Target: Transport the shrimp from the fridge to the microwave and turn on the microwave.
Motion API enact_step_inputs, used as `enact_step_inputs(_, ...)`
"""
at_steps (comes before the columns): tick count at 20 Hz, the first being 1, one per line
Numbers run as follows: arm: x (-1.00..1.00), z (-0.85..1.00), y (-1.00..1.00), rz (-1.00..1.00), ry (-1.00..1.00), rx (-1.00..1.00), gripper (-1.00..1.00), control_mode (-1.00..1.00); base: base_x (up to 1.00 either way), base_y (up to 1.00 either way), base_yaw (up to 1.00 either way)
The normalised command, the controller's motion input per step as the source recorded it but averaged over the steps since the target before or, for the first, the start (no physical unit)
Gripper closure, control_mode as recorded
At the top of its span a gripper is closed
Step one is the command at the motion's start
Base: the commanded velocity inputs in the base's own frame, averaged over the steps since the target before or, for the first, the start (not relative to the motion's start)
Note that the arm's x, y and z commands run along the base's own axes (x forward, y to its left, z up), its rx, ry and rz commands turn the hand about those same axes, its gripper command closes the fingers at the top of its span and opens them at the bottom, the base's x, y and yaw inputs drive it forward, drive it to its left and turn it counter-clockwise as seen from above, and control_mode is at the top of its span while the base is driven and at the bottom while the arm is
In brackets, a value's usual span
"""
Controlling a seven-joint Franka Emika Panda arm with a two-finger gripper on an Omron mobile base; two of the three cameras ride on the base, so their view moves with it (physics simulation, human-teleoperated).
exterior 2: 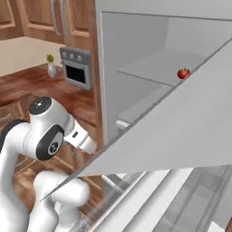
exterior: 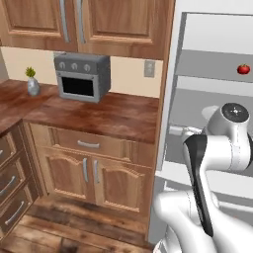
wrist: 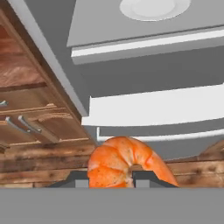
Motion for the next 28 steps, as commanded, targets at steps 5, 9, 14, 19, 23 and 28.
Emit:
enact_step_inputs(5,0.00,0.00,0.00,0.00,0.00,0.00,1.00,1.00,-0.04,0.13,0.48)
enact_step_inputs(9,0.00,0.00,0.00,0.00,0.00,0.00,1.00,1.00,-0.02,0.11,0.47)
enact_step_inputs(14,0.00,0.00,0.00,0.00,0.00,0.00,1.00,1.00,0.00,0.19,0.50)
enact_step_inputs(19,0.00,0.00,0.00,0.00,0.00,0.00,1.00,1.00,0.00,0.18,0.49)
enact_step_inputs(23,0.00,0.00,0.00,0.00,0.00,0.00,1.00,1.00,0.00,0.09,0.45)
enact_step_inputs(28,0.00,0.00,0.00,0.00,0.00,0.00,1.00,1.00,0.02,0.10,0.45)
